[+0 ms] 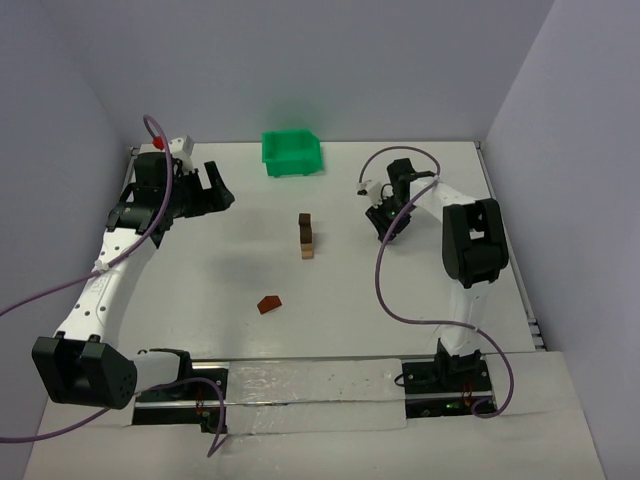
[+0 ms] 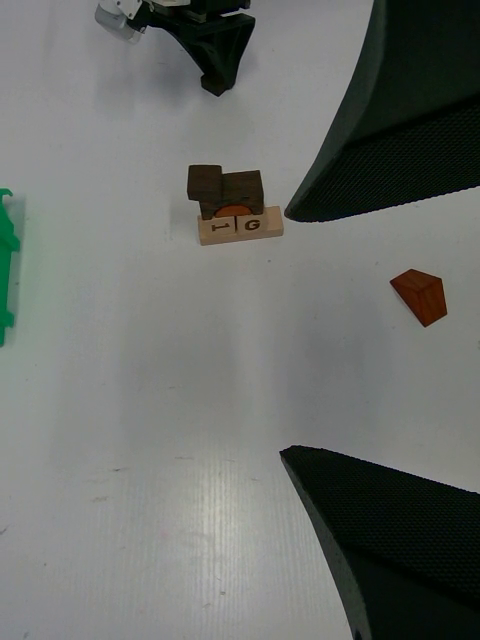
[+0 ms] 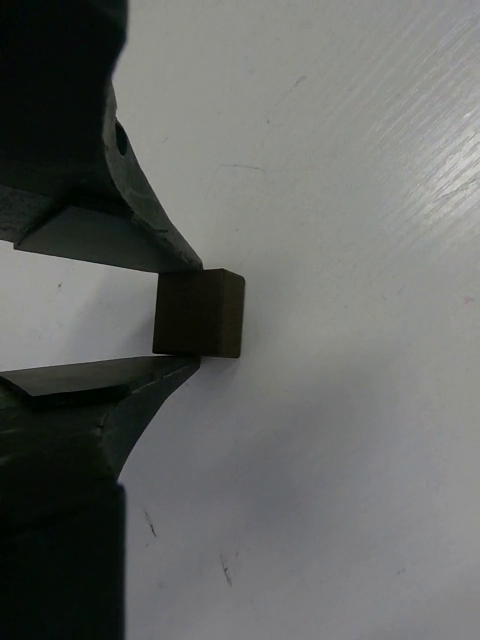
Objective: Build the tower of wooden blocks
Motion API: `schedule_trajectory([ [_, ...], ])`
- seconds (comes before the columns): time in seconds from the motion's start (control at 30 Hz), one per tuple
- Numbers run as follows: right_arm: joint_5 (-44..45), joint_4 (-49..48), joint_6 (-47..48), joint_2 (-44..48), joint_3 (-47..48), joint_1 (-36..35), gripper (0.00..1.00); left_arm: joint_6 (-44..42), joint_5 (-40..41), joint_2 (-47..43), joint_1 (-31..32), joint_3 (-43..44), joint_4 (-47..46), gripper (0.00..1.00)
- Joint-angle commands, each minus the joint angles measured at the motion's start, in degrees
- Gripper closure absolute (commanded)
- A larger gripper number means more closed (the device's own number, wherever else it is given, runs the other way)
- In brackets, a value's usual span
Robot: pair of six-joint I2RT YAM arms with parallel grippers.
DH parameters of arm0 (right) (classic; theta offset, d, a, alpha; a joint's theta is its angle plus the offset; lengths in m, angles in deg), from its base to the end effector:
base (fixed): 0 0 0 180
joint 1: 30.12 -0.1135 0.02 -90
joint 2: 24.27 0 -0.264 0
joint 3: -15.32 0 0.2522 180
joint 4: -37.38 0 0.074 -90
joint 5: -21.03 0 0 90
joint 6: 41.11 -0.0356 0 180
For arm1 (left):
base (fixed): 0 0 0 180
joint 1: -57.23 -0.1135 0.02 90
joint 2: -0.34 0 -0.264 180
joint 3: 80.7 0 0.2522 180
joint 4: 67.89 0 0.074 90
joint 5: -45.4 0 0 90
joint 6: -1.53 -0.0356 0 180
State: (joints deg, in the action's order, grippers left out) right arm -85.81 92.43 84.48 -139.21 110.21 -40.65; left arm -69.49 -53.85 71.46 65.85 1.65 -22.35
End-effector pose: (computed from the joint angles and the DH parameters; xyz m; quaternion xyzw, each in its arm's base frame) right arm 0.3875 0.0825 0.1620 -0.4017 0.8951 0.1139 0.1567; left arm 0.2682 -0.0464 0.3509 -0.0421 0.8811 -0.1803 0.4351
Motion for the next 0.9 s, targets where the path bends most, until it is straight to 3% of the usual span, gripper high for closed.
schedule_trajectory([
  [0.0, 1.01, -0.67, 0.26, 2.53, -1.77, -0.90, 0.62, -0.35, 0.11, -0.45, -0.27, 0.23, -3.40, 0.02],
  [0.17, -0.67, 2.04, -2.25, 6.10, -1.29, -1.58, 1.00, 0.35, 1.77, -1.17, -0.27, -0.34, -3.14, 0.02],
  [0.27, -1.88, 3.12, -7.56, 13.20, -1.66, -2.98, 1.00, 2.37, 4.31, -1.88, -0.27, -1.20, -3.13, 0.02],
  [0.4, -1.89, 4.75, -22.62, 23.05, -1.70, -8.65, 1.00, 6.34, 8.76, -2.38, -0.27, -1.72, -2.48, 0.01],
  [0.53, 8.11, 1.93, -36.31, 29.56, -2.36, -18.85, 1.00, 9.72, 12.72, -2.28, -0.27, -1.97, -2.16, 0.01],
  [0.63, 19.27, 1.91, -50.30, 30.36, -0.32, -24.26, 1.00, 10.95, 14.23, -1.98, -0.27, -1.65, -1.68, 0.01],
  [0.77, 17.95, 7.15, -61.30, 24.43, 7.27, -27.30, 1.00, 11.40, 15.84, -2.26, -0.27, -1.50, -1.59, 0.01],
  [0.87, 18.22, 8.05, -62.75, 19.61, 11.59, -29.76, 1.00, 11.43, 16.27, -2.38, -0.27, -1.67, -1.73, 0.01],
])
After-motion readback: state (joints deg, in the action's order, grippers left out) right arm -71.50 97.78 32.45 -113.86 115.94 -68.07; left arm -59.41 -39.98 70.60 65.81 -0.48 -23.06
